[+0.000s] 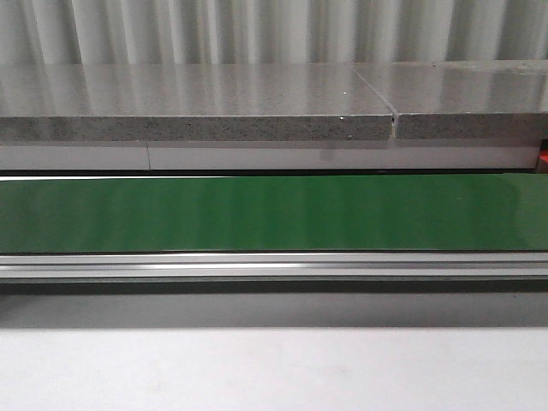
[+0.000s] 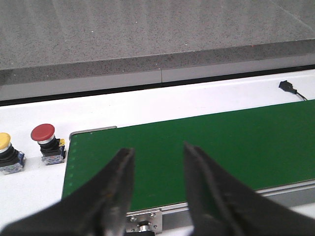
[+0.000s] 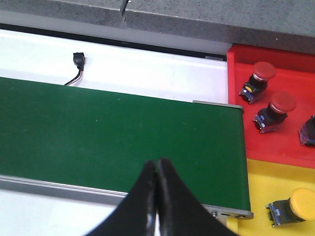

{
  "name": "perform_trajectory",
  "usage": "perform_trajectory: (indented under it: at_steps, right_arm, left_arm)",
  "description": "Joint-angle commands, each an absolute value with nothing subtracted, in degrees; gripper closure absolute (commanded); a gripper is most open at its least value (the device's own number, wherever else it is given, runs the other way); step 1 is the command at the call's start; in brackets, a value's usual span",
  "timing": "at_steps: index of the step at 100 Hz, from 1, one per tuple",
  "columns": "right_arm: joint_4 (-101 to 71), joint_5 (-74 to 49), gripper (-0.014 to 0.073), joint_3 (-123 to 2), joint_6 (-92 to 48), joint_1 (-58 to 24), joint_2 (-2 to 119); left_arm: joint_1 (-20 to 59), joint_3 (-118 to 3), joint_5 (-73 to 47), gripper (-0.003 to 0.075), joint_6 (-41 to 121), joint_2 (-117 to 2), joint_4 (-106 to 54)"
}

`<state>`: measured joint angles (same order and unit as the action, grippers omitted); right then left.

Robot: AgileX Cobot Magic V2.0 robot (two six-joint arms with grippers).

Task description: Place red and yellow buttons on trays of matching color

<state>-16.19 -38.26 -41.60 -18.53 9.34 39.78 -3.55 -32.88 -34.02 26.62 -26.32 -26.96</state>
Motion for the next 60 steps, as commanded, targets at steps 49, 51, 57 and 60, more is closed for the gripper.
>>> perform_trajectory:
  at_steps: [49,51,57,60]
  right_arm:
    - [-16.52,-34.29,0.0662,-43.01,-19.04,9.22,39.52]
    - [-16.52,-34.29,0.0662,-43.01,-19.04,9.22,39.52]
    - [-16.52,-34.29,0.0662,-43.01,-19.04,9.22,39.52]
    - [-16.52,-34.29,0.0662,-43.01,-19.04,9.22,39.52]
  left_arm:
    - [-5.6,-37.94,-25.79,0.0081,15.97,-31.43,-26.13]
    - [-6.03,-38.62,-25.79,0.0081,15.23,-32.45,-26.02]
    - [-7.36,-40.52,-25.79,0.0081,13.54,-35.9,-26.02]
    - [-8.08,-41.75,-25.79,0.0081,12.69,-37.56,-26.02]
